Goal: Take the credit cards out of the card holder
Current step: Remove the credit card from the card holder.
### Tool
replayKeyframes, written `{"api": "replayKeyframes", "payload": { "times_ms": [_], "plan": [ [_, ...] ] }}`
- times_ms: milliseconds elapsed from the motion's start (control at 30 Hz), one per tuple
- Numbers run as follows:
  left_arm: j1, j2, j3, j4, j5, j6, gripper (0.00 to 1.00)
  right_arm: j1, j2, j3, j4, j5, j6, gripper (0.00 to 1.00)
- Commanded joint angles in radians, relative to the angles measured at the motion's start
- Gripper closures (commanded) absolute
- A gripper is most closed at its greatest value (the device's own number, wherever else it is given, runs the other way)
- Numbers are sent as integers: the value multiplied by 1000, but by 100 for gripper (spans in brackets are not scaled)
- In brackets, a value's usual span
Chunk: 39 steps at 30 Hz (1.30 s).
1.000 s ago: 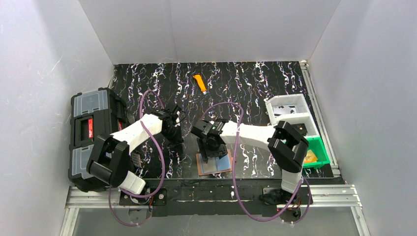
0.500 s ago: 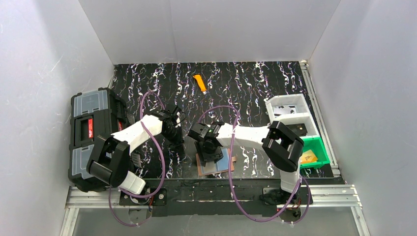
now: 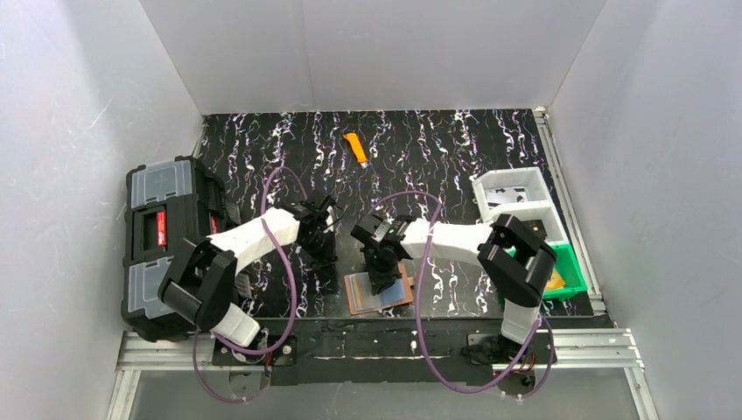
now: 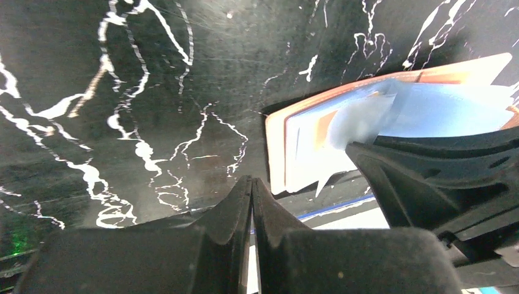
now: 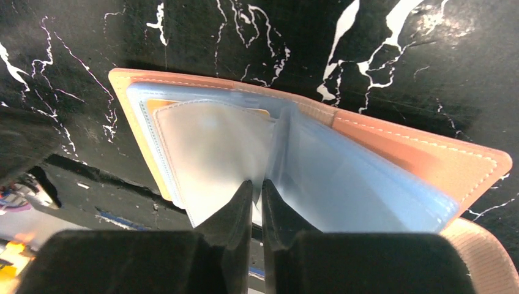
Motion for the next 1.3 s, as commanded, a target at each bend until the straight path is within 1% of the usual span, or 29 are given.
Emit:
{"api": "replayKeyframes", "payload": {
  "times_ms": [0, 33, 100, 267, 700, 967, 1033, 1100, 1267],
  "plan": [
    [-47, 22, 30, 13, 36, -23, 97, -18, 9, -94, 81, -38, 18, 88],
    [-56, 27, 34, 24, 45, -28, 97, -25, 5, -108, 98, -51, 22, 91],
    [-68, 39, 37, 45, 69, -34, 96, -39, -1, -141, 130, -75, 28, 94],
    [-88, 71, 44, 84, 104, -41, 94, -65, 0, -195, 206, -135, 43, 97],
    [-110, 132, 58, 118, 137, -32, 94, -87, 12, -226, 260, -182, 50, 99],
    [-145, 185, 54, 177, 166, -53, 95, -90, -12, -229, 273, -184, 53, 99],
    [-146, 193, 49, 185, 163, -60, 95, -90, -36, -226, 276, -178, 54, 94],
    [-145, 194, 49, 184, 157, -64, 95, -90, -71, -223, 273, -165, 52, 87],
    [-144, 213, 58, 176, 162, -63, 95, -96, -151, -160, 179, -91, 27, 63]
  ]
}}
